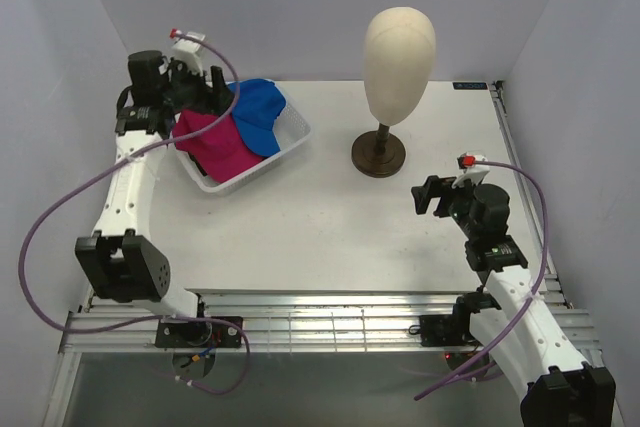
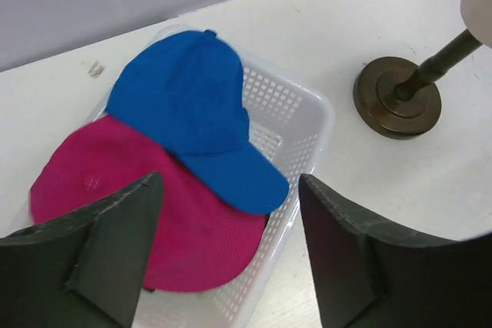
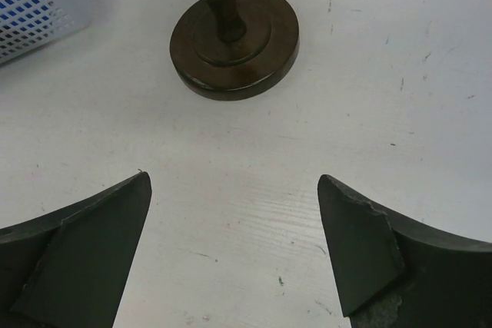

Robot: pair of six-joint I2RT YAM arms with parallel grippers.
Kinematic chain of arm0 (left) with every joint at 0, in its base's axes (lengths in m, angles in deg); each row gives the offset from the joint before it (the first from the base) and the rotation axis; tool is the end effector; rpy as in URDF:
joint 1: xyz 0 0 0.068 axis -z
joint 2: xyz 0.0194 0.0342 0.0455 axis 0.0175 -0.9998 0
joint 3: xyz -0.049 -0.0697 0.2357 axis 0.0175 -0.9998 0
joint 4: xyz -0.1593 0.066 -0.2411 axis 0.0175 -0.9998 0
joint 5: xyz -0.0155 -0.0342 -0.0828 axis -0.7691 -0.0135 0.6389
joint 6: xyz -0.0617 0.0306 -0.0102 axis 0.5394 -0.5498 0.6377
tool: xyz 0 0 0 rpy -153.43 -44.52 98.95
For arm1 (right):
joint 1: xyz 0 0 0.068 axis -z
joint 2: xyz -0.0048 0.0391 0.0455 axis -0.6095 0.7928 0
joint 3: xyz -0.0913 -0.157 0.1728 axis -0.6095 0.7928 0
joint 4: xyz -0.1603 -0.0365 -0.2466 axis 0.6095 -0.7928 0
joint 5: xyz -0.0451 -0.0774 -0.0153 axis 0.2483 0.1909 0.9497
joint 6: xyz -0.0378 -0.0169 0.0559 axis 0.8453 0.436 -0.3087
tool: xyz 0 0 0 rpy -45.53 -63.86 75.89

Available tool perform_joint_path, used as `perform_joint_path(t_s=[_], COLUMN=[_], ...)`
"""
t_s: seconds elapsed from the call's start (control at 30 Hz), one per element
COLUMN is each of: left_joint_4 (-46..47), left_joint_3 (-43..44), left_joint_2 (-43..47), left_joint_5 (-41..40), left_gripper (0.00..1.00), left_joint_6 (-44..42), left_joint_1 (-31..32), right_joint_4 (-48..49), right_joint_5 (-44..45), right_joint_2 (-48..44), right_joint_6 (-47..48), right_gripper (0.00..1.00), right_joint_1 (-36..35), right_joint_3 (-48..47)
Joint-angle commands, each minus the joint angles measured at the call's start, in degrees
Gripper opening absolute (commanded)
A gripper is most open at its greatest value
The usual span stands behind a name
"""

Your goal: Stack the hats

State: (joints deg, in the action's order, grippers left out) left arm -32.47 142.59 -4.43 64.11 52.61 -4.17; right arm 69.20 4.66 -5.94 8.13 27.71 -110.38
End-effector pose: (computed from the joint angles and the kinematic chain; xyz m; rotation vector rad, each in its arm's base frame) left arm 0.3801 0.0058 0.3765 0.3461 1.9202 -0.3953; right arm 0.2448 0.0476 0.2148 -0.0937 1.7998 0.3022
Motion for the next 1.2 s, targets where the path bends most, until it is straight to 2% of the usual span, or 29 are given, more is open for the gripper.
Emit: perform_joint_path(t_s=[0.0,0.03,0.1,0.3,0.4,0.47,0.57,0.67,0.7,0.73,0.77,0.8,1.17], left_joint_4=[-6.39,-6.74,-6.75,-6.39,-6.31,-6.13,-5.69,-4.9,-4.81,-4.81,-4.81,-4.72,-3.93], left_joint_3=[9.6,12.32,19.27,36.22,44.04,47.05,47.95,43.56,42.59,41.8,40.66,40.39,43.29], left_joint_2=[-11.6,-14.5,-22.04,-37.8,-45.28,-49.68,-51.01,-49.17,-48.64,-48.11,-47.5,-46.27,-35.37], left_joint_5=[-6.64,-8.12,-9.71,-14.19,-19.19,-21.75,-22.99,-20.1,-19.57,-18.95,-18.6,-18.25,-14.29], left_gripper=[0.79,0.72,0.72,0.92,0.95,0.93,0.75,0.45,0.34,0.11,0.03,0.0,0.0], left_joint_6=[-0.97,-1.31,-1.84,-4.39,-6.76,-6.94,-6.15,-5.62,-5.01,-4.66,-4.31,-3.96,2.63], left_joint_1=[4.11,5.94,7.62,12.55,14.48,15.01,15.01,15.01,15.01,15.01,15.01,15.01,15.01], right_joint_4=[0.78,0.78,0.87,1.04,0.26,-0.19,-0.54,-0.54,-0.54,-0.54,-0.45,-0.54,-8.88], right_joint_5=[-0.61,-0.52,-0.7,-0.79,-0.96,-1.66,-2.19,-1.75,-1.58,-1.58,-1.66,-2.01,-7.1], right_joint_2=[0.75,1.45,2.06,5.14,6.99,7.95,8.48,8.57,8.66,8.83,8.92,9.01,4.89], right_joint_6=[-0.56,-0.56,-0.56,-0.21,0.23,0.23,0.58,1.29,1.37,1.46,1.46,1.38,3.48], right_gripper=[0.93,0.93,0.93,0.92,0.91,0.9,0.9,0.9,0.9,0.9,0.89,0.89,0.79], right_joint_1=[0.0,0.0,0.0,-0.09,0.0,-0.09,-0.09,-0.09,-0.09,-0.09,0.0,-0.08,-1.75], right_joint_3=[-4.26,-4.61,-5.32,-6.2,-6.64,-6.81,-7.16,-7.25,-7.34,-7.6,-7.78,-8.04,-18.84])
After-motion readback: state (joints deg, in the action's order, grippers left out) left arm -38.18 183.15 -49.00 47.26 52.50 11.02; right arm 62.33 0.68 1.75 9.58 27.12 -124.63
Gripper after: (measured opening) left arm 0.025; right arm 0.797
